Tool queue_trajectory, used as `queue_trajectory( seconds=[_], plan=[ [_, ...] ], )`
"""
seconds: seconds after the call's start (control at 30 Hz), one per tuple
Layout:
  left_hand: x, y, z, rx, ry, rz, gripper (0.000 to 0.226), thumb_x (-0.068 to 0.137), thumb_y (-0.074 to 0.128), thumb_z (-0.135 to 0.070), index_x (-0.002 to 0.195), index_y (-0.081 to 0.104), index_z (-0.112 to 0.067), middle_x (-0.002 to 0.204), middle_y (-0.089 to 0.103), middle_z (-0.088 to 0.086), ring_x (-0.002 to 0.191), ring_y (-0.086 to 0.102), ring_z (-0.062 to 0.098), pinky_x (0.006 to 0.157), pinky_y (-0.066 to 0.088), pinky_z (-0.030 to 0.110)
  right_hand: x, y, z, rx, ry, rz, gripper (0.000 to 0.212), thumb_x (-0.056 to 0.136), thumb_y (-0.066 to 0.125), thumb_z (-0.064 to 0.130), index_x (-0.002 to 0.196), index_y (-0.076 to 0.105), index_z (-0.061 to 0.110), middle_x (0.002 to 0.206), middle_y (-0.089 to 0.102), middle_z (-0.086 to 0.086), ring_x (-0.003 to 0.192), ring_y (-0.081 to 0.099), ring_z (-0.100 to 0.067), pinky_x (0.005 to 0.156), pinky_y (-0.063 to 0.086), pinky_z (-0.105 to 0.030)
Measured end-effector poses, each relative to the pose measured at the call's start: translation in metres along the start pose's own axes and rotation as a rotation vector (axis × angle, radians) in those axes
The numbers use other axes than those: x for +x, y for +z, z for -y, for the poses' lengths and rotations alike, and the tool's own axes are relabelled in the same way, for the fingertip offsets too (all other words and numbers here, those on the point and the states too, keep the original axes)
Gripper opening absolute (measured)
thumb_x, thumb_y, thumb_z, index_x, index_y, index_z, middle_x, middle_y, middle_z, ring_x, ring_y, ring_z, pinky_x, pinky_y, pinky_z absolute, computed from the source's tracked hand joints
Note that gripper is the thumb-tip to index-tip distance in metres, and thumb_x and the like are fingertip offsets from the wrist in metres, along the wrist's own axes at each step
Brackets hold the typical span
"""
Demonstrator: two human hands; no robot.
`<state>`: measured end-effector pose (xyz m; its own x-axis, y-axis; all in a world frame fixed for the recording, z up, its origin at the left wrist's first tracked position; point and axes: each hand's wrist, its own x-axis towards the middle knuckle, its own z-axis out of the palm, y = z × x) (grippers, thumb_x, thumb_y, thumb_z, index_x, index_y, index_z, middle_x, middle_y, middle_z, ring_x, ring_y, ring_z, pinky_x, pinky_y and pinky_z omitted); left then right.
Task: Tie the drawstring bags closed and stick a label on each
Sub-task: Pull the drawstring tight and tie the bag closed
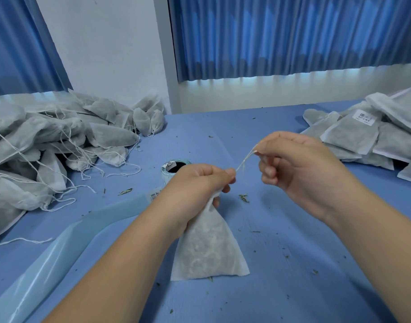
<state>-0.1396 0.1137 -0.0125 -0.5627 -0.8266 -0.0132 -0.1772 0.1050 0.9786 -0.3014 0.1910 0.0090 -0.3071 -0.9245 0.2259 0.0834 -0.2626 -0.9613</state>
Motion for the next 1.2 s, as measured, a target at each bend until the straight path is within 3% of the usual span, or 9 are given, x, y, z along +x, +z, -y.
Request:
queue_trajectory(
  seconds=[0.13, 0.27, 0.43, 0.53, 0.63, 0.8, 0.9, 1.03, 1.2],
  plan=[
    [-0.001, 0.001, 0.001, -0.052, -0.059, 0.187, 0.024, 0.08, 0.071, -0.049, 0.078, 0.075, -0.025, 0.08, 0.073, -0.004, 0.062, 0.064, 0.012, 0.06, 0.048, 0.023, 0.005, -0.008, 0.003, 0.01, 0.011, -0.189, 0.022, 0.084, 0.06, 0.006, 0.063, 0.058, 0.013, 0.06, 0.044, 0.0, 0.049, 0.039, -0.014, 0.044, 0.035, -0.022],
    [-0.001, 0.002, 0.004, -0.022, -0.095, 0.376, 0.02, 0.077, 0.064, -0.043, 0.074, 0.075, -0.026, 0.079, 0.073, -0.005, 0.073, 0.069, 0.012, 0.066, 0.052, 0.023, 0.009, -0.018, 0.003, -0.028, 0.05, -0.34, 0.017, 0.083, 0.062, 0.01, 0.067, 0.058, 0.015, 0.06, 0.047, 0.003, 0.049, 0.04, -0.013, 0.046, 0.036, -0.023],
    [0.002, 0.001, 0.008, 0.055, -0.179, 0.331, 0.03, 0.06, 0.07, -0.037, 0.081, 0.074, -0.016, 0.088, 0.073, 0.008, 0.086, 0.068, 0.025, 0.09, 0.052, 0.043, 0.01, -0.023, 0.003, -0.043, 0.007, -0.387, 0.02, 0.082, 0.062, 0.01, 0.064, 0.056, 0.017, 0.057, 0.049, 0.006, 0.049, 0.042, -0.012, 0.047, 0.037, -0.024],
    [0.005, 0.002, 0.011, 0.072, -0.137, 0.129, 0.029, 0.063, 0.071, -0.038, 0.072, 0.07, -0.01, 0.077, 0.069, 0.009, 0.074, 0.063, 0.022, 0.074, 0.048, 0.034, 0.008, -0.018, 0.002, -0.214, -0.131, -0.351, 0.021, 0.082, 0.063, 0.011, 0.063, 0.059, 0.019, 0.053, 0.05, 0.009, 0.049, 0.043, -0.011, 0.052, 0.039, -0.025],
    [0.01, 0.003, 0.013, -0.021, -0.077, -0.038, 0.032, 0.082, 0.071, -0.031, 0.081, 0.069, 0.0, 0.079, 0.073, 0.013, 0.069, 0.064, 0.018, 0.067, 0.048, 0.026, -0.001, -0.005, 0.0, -0.436, -0.377, -0.206, 0.023, 0.08, 0.066, 0.007, 0.064, 0.063, 0.024, 0.055, 0.055, 0.014, 0.051, 0.046, -0.003, 0.052, 0.039, -0.014],
    [0.012, 0.003, 0.012, -0.107, -0.016, -0.073, 0.052, 0.077, 0.071, -0.035, 0.094, 0.058, 0.013, 0.083, 0.061, 0.015, 0.079, 0.057, 0.022, 0.075, 0.04, 0.038, -0.007, 0.011, -0.02, -0.997, -0.535, 0.091, 0.008, 0.079, 0.071, 0.012, 0.074, 0.07, 0.019, 0.074, 0.059, 0.007, 0.065, 0.051, -0.006, 0.063, 0.04, -0.02],
    [0.011, 0.005, 0.011, -0.131, 0.002, -0.012, 0.057, 0.074, 0.066, -0.038, 0.095, 0.059, 0.014, 0.084, 0.057, 0.016, 0.082, 0.053, 0.022, 0.078, 0.038, 0.039, -0.007, 0.008, -0.024, -1.04, -0.505, 0.145, 0.006, 0.082, 0.071, 0.016, 0.079, 0.074, 0.021, 0.077, 0.059, 0.007, 0.067, 0.05, -0.004, 0.066, 0.043, -0.025],
    [0.011, 0.003, 0.013, -0.221, -0.02, 0.062, 0.047, 0.086, 0.066, -0.034, 0.103, 0.068, 0.01, 0.109, 0.067, 0.03, 0.1, 0.066, 0.039, 0.096, 0.047, 0.048, -0.003, 0.001, -0.024, -1.015, -0.46, 0.136, 0.011, 0.082, 0.07, 0.018, 0.081, 0.076, 0.028, 0.081, 0.061, 0.01, 0.068, 0.054, -0.008, 0.066, 0.045, -0.026],
    [0.016, -0.002, 0.016, -0.277, -0.033, 0.044, 0.018, 0.091, 0.062, -0.011, 0.091, 0.073, 0.004, 0.093, 0.073, 0.017, 0.088, 0.071, 0.026, 0.088, 0.055, 0.039, -0.001, -0.003, -0.024, -0.903, -0.393, 0.125, 0.023, 0.083, 0.066, 0.015, 0.088, 0.077, 0.033, 0.086, 0.061, 0.014, 0.073, 0.057, -0.007, 0.063, 0.04, -0.015]
  ],
)
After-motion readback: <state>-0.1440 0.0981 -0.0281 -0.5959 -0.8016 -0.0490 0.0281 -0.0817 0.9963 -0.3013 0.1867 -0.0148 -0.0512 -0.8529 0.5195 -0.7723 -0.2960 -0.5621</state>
